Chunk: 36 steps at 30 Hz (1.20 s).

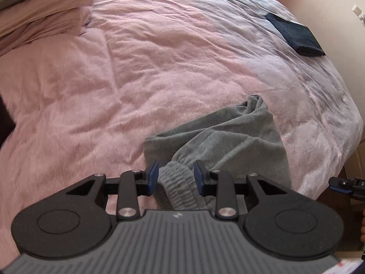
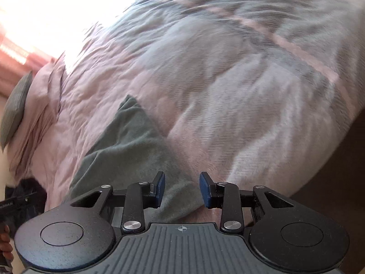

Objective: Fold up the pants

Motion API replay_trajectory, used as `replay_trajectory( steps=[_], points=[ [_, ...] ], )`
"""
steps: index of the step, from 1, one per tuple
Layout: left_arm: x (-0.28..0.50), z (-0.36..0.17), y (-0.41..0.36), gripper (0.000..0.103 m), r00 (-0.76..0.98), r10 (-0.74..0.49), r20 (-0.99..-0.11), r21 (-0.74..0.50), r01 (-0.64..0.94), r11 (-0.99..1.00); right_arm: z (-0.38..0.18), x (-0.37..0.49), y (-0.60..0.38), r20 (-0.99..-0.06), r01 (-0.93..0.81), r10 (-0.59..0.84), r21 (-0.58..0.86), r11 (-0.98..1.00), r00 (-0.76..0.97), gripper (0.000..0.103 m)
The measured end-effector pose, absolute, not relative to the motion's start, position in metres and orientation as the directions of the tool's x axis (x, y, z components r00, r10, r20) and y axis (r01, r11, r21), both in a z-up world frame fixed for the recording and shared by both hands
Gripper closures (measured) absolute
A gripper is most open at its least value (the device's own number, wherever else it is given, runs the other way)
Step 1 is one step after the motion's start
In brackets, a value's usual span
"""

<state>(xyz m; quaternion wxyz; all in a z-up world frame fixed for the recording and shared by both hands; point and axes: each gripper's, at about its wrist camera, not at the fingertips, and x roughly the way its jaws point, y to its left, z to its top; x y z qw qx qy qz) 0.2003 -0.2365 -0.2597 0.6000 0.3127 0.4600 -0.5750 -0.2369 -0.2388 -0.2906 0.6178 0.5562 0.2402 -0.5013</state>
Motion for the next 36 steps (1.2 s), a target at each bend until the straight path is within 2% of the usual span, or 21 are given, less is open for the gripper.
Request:
replay_trajectory(
  steps=[6, 12, 18, 23, 31, 32, 33, 34, 35, 36],
  points=[
    [0.19, -0.281, -0.316, 0.076, -0.271, -0.317, -0.909, -0.206, 0.952, -0.225, -0.302, -0.237, -0.146, -0.862, 0.689, -0.464, 0.465, -0.556, 0.207, 0.073],
    [0.152, -0.316, -0.372, 0.076, -0.363, -0.183, -0.914, -0.237, 0.841, -0.486, -0.333, -0.199, -0.096, -0.829, 0.434, -0.536, 0.545, -0.717, 0.157, 0.073],
    [0.125, -0.342, -0.424, 0.075, -0.453, -0.108, -0.885, -0.357, 0.808, -0.469, -0.358, -0.204, -0.109, -0.775, 0.204, -0.63, 0.626, -0.753, 0.053, 0.073],
    [0.093, -0.366, -0.459, 0.075, -0.514, -0.033, -0.857, -0.453, 0.783, -0.427, -0.375, -0.214, -0.122, -0.768, 0.169, -0.641, 0.632, -0.757, 0.002, 0.073],
    [0.071, -0.413, -0.485, 0.076, -0.539, 0.084, -0.838, -0.536, 0.786, -0.308, -0.414, -0.22, -0.119, -0.722, 0.007, -0.69, 0.691, -0.723, 0.049, 0.073],
    [0.069, -0.414, -0.486, 0.08, -0.55, 0.087, -0.83, -0.548, 0.778, -0.308, -0.416, -0.219, -0.12, -0.711, 0.005, -0.7, 0.702, -0.712, 0.061, 0.073],
    [0.067, -0.414, -0.485, 0.09, -0.543, 0.076, -0.836, -0.535, 0.776, -0.335, -0.418, -0.218, -0.121, -0.7, 0.007, -0.71, 0.712, -0.702, 0.072, 0.073],
    [0.064, -0.411, -0.484, 0.092, -0.536, 0.066, -0.842, -0.519, 0.77, -0.372, -0.418, -0.216, -0.124, -0.695, 0.02, -0.714, 0.718, -0.696, 0.083, 0.083],
    [0.063, -0.407, -0.482, 0.093, -0.534, 0.05, -0.844, -0.505, 0.762, -0.405, -0.418, -0.215, -0.127, -0.702, 0.048, -0.707, 0.712, -0.701, 0.092, 0.1],
    [0.062, -0.403, -0.48, 0.093, -0.537, 0.033, -0.843, -0.496, 0.75, -0.437, -0.413, -0.21, -0.13, -0.716, 0.096, -0.693, 0.698, -0.71, 0.08, 0.1]
  ],
)
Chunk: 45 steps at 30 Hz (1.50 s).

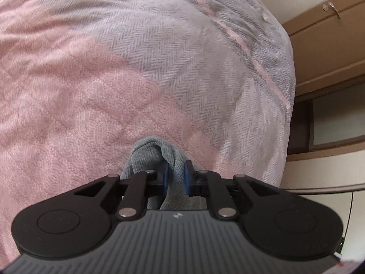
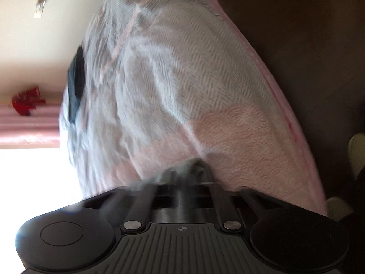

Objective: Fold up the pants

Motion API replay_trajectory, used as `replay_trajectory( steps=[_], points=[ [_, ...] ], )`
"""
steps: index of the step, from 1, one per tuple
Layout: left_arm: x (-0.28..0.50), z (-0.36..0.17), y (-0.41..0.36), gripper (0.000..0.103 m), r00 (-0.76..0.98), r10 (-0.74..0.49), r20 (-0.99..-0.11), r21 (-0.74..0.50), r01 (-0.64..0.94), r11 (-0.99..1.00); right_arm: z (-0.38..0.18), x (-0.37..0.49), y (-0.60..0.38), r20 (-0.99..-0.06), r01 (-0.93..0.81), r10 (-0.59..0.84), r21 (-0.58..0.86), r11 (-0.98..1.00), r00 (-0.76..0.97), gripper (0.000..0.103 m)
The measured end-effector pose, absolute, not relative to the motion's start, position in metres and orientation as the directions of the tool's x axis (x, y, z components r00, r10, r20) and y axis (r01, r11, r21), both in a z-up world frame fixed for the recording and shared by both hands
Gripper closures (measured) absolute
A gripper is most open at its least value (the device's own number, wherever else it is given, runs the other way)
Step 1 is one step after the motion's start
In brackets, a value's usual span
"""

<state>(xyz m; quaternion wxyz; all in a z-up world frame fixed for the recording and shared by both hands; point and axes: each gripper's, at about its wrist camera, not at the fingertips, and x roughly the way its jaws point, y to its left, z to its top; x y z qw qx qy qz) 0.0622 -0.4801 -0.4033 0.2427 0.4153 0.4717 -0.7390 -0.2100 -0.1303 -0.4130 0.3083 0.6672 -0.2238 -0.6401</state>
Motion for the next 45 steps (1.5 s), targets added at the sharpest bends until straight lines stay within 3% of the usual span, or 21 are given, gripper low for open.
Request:
replay_trajectory(
  steps=[8, 11, 13, 14, 16, 19, 20, 21, 22, 25, 29, 30, 32, 33, 36, 41, 45],
  points=[
    [0.066, -0.399, -0.467, 0.088, -0.529, -0.041, -0.848, -0.413, 0.707, -0.574, -0.396, -0.19, -0.155, -0.819, 0.453, -0.574, 0.517, -0.726, 0.014, 0.101],
    [0.089, -0.379, -0.463, 0.082, -0.521, -0.055, -0.852, -0.408, 0.725, -0.555, -0.383, -0.186, -0.141, -0.812, 0.43, -0.581, 0.543, -0.722, 0.05, 0.083],
    [0.11, -0.373, -0.454, 0.069, -0.522, -0.025, -0.852, -0.425, 0.721, -0.547, -0.376, -0.18, -0.126, -0.773, 0.376, -0.629, 0.608, -0.7, 0.08, 0.054],
    [0.119, -0.372, -0.449, 0.066, -0.52, -0.003, -0.854, -0.438, 0.723, -0.535, -0.374, -0.176, -0.119, -0.76, 0.357, -0.645, 0.627, -0.692, 0.083, 0.051],
    [0.131, -0.378, -0.437, 0.06, -0.522, 0.051, -0.851, -0.472, 0.721, -0.507, -0.373, -0.165, -0.114, -0.736, 0.331, -0.666, 0.662, -0.673, 0.117, 0.051],
    [0.137, -0.395, -0.425, 0.063, -0.519, 0.091, -0.85, -0.498, 0.735, -0.46, -0.379, -0.148, -0.115, -0.738, 0.326, -0.658, 0.665, -0.672, 0.147, 0.051],
    [0.139, -0.4, -0.423, 0.068, -0.533, 0.104, -0.84, -0.52, 0.734, -0.437, -0.381, -0.144, -0.114, -0.736, 0.325, -0.66, 0.667, -0.67, 0.15, 0.067],
    [0.141, -0.402, -0.421, 0.099, -0.549, 0.105, -0.829, -0.536, 0.727, -0.43, -0.382, -0.139, -0.115, -0.735, 0.333, -0.66, 0.667, -0.666, 0.153, 0.087],
    [0.143, -0.4, -0.42, 0.097, -0.548, 0.087, -0.832, -0.525, 0.727, -0.442, -0.382, -0.136, -0.116, -0.756, 0.354, -0.639, 0.641, -0.681, 0.14, 0.099],
    [0.148, -0.387, -0.417, 0.095, -0.535, 0.017, -0.844, -0.462, 0.711, -0.53, -0.369, -0.125, -0.112, -0.767, 0.449, -0.636, 0.597, -0.665, 0.077, 0.1],
    [0.144, -0.386, -0.403, 0.093, -0.466, -0.035, -0.884, -0.341, 0.694, -0.634, -0.373, -0.1, -0.128, -0.867, 0.633, -0.497, 0.408, -0.658, 0.043, 0.099],
    [0.14, -0.383, -0.4, 0.086, -0.438, -0.062, -0.897, -0.293, 0.694, -0.657, -0.368, -0.096, -0.13, -0.876, 0.648, -0.481, 0.383, -0.659, 0.029, 0.097],
    [0.137, -0.371, -0.393, 0.081, -0.387, -0.132, -0.913, -0.2, 0.703, -0.683, -0.355, -0.09, -0.132, -0.897, 0.661, -0.442, 0.32, -0.678, -0.019, 0.077],
    [0.137, -0.363, -0.391, 0.076, -0.379, -0.156, -0.912, -0.174, 0.703, -0.689, -0.346, -0.089, -0.131, -0.901, 0.668, -0.43, 0.284, -0.687, -0.06, 0.074],
    [0.135, -0.339, -0.373, 0.08, -0.381, -0.221, -0.898, -0.113, 0.684, -0.721, -0.32, -0.077, -0.133, -0.859, 0.711, -0.493, 0.261, -0.653, -0.139, 0.072],
    [0.113, -0.343, -0.311, 0.078, -0.403, -0.1, -0.91, -0.119, 0.484, -0.867, -0.328, -0.035, -0.155, -0.823, 0.817, -0.567, 0.321, -0.478, -0.008, 0.072],
    [0.13, -0.385, -0.284, 0.082, -0.291, -0.187, -0.938, 0.045, 0.434, -0.9, -0.368, 0.005, -0.159, -0.895, 0.897, -0.438, 0.262, -0.355, 0.088, 0.072]
  ],
)
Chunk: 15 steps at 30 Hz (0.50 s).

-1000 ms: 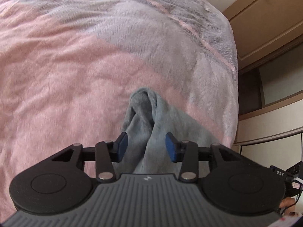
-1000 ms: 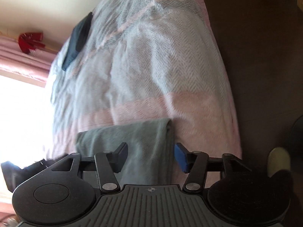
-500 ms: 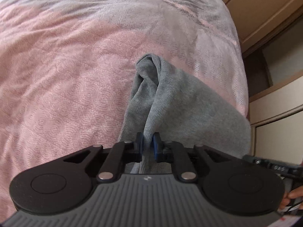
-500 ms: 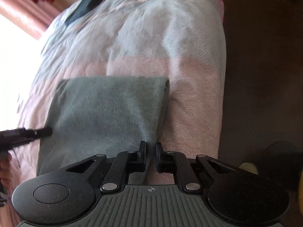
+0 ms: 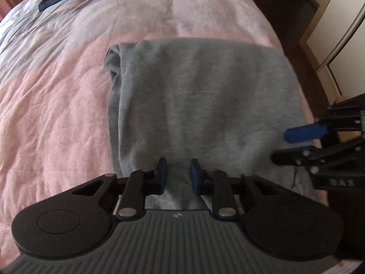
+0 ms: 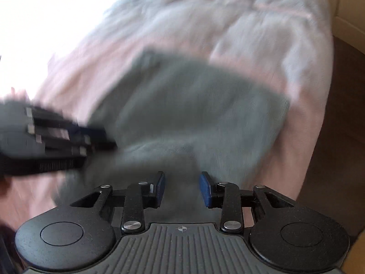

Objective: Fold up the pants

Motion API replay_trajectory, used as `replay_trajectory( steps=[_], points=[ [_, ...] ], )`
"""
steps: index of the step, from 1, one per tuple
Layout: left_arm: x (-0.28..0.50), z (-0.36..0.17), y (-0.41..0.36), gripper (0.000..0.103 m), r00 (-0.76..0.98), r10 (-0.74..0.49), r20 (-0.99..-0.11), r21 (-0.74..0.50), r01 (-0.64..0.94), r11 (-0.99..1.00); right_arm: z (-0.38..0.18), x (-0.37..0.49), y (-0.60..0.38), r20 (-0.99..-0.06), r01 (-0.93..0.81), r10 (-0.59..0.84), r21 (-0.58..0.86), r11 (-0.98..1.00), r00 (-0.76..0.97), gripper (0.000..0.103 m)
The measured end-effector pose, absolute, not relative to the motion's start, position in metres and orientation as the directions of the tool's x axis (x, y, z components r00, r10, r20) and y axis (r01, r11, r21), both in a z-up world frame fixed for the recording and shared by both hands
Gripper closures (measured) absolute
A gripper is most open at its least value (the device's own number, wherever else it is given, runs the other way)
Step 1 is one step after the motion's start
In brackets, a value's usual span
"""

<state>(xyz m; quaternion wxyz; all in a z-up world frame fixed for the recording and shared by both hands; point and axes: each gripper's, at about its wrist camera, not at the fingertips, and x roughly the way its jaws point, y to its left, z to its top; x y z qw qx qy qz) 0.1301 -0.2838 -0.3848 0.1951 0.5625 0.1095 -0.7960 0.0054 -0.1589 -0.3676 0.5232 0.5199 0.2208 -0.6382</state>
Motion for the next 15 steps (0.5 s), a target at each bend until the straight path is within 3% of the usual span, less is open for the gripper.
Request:
replay_trajectory(
  steps=[2, 4, 8, 11, 15],
  points=[
    [0.141, -0.385, -0.29, 0.083, -0.303, -0.178, -0.936, 0.007, 0.492, -0.871, -0.366, 0.022, -0.144, -0.888, 0.922, -0.453, 0.239, -0.303, 0.082, 0.072],
    [0.144, -0.377, -0.291, 0.092, -0.311, -0.199, -0.929, 0.011, 0.516, -0.857, -0.357, 0.027, -0.137, -0.887, 0.933, -0.458, 0.217, -0.288, 0.065, 0.072],
    [0.161, -0.342, -0.285, 0.092, -0.357, -0.221, -0.908, -0.021, 0.565, -0.825, -0.339, 0.024, -0.134, -0.847, 0.921, -0.524, 0.269, -0.28, 0.088, 0.072],
    [0.174, -0.331, -0.265, 0.088, -0.397, -0.168, -0.902, -0.108, 0.584, -0.805, -0.335, 0.047, -0.125, -0.845, 0.952, -0.52, 0.25, -0.176, 0.126, 0.072],
    [0.181, -0.367, -0.244, 0.081, -0.302, -0.225, -0.926, -0.023, 0.642, -0.766, -0.359, 0.068, -0.131, -0.872, 0.976, -0.475, 0.192, -0.101, 0.122, 0.07]
  ],
)
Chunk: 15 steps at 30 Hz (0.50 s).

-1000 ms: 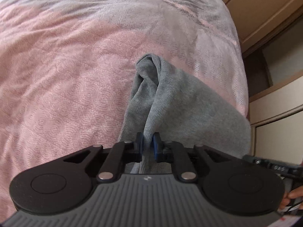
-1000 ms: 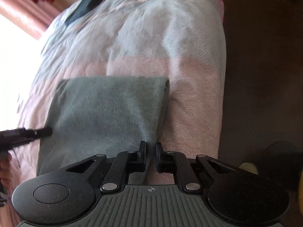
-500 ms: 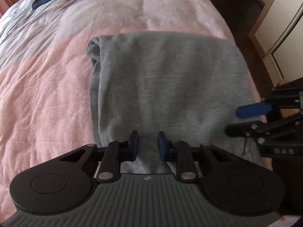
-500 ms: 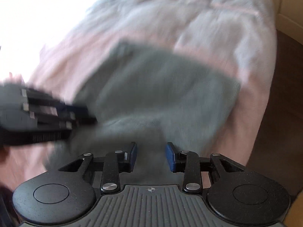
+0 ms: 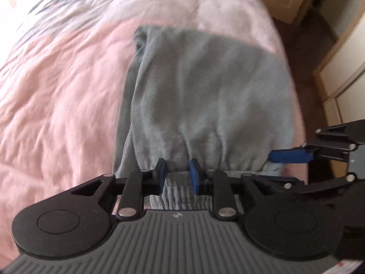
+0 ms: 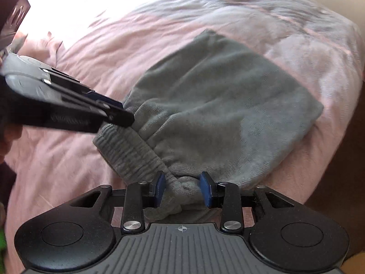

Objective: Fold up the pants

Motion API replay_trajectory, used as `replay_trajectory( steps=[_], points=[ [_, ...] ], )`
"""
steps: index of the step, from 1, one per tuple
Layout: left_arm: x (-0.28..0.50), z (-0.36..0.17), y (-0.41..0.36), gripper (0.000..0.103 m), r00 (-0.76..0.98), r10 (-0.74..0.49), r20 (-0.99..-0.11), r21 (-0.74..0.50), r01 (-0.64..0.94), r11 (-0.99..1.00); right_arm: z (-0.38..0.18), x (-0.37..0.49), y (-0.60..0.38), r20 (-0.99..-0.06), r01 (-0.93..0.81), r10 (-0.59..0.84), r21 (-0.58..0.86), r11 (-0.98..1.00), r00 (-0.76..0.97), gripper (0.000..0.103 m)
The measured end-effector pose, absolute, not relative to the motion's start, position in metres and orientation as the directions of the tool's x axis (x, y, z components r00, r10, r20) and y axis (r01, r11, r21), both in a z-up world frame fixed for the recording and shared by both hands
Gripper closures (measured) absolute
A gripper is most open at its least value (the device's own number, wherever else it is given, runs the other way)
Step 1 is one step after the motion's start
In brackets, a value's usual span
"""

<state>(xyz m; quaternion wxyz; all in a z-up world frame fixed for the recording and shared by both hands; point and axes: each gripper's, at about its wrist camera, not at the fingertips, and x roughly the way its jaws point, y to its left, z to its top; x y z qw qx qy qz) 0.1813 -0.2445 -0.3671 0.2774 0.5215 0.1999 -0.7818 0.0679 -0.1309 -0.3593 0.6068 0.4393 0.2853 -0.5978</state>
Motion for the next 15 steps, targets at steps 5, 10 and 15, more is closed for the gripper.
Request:
replay_trajectory(
  steps=[5, 10, 15],
  points=[
    [0.185, -0.359, -0.246, 0.071, -0.281, -0.262, -0.923, -0.016, 0.71, -0.704, -0.358, 0.063, -0.144, -0.892, 0.981, -0.422, 0.192, -0.033, 0.161, 0.067],
    [0.195, -0.326, -0.242, 0.074, -0.18, -0.267, -0.947, -0.006, 0.839, -0.545, -0.331, 0.039, -0.143, -0.919, 0.977, -0.34, 0.214, -0.003, 0.2, 0.06],
    [0.202, -0.287, -0.221, 0.063, -0.179, -0.25, -0.952, -0.074, 0.922, -0.38, -0.304, 0.02, -0.144, -0.922, 0.977, -0.321, 0.206, 0.059, 0.214, 0.051]
  ],
)
